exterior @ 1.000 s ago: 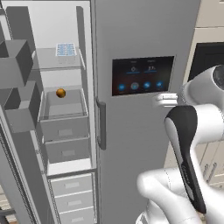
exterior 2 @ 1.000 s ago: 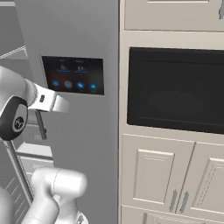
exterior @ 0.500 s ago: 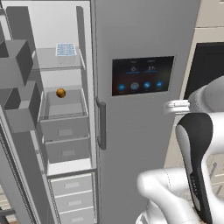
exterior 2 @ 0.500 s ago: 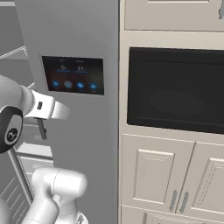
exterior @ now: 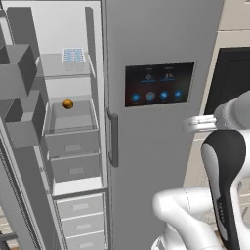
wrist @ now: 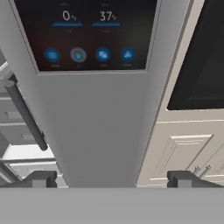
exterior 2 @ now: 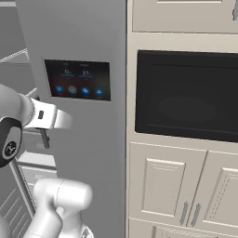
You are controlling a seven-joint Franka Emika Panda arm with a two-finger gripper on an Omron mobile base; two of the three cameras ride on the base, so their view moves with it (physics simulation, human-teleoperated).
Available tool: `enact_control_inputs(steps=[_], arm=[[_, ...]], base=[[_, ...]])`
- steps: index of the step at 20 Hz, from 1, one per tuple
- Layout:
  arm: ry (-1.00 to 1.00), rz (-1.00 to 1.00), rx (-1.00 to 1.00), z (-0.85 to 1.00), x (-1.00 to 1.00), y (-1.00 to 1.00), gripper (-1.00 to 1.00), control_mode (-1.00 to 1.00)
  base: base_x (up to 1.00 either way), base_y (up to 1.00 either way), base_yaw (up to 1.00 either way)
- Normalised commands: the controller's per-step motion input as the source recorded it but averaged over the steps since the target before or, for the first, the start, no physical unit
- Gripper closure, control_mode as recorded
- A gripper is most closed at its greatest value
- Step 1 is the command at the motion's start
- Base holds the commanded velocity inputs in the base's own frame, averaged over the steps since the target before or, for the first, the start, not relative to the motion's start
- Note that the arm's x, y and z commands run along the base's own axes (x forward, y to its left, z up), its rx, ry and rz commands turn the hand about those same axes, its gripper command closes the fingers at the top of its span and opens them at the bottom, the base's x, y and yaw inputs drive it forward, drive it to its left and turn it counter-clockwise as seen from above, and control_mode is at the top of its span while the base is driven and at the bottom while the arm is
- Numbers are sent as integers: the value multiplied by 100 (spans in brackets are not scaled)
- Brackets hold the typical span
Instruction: Open the freezer door, pick up the ice cube tray from the freezer, and place it on the dining counter.
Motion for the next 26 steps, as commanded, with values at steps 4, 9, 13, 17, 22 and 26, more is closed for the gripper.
enact_control_inputs(steps=[4, 9, 13, 17, 22, 26], arm=[[0, 1, 0, 0, 0, 0, -100, -100], [0, 0, 0, 0, 0, 1, -100, 100], [0, 0, 0, 0, 0, 0, -100, 100], [0, 0, 0, 0, 0, 0, -100, 100], [0, 0, 0, 0, 0, 0, -100, 100], [0, 0, 0, 0, 0, 0, -100, 100]], base=[[0, 0, 0], [-1, 19, 0], [-4, 54, 0], [0, 68, 5], [0, 60, 7], [0, 62, 4]])
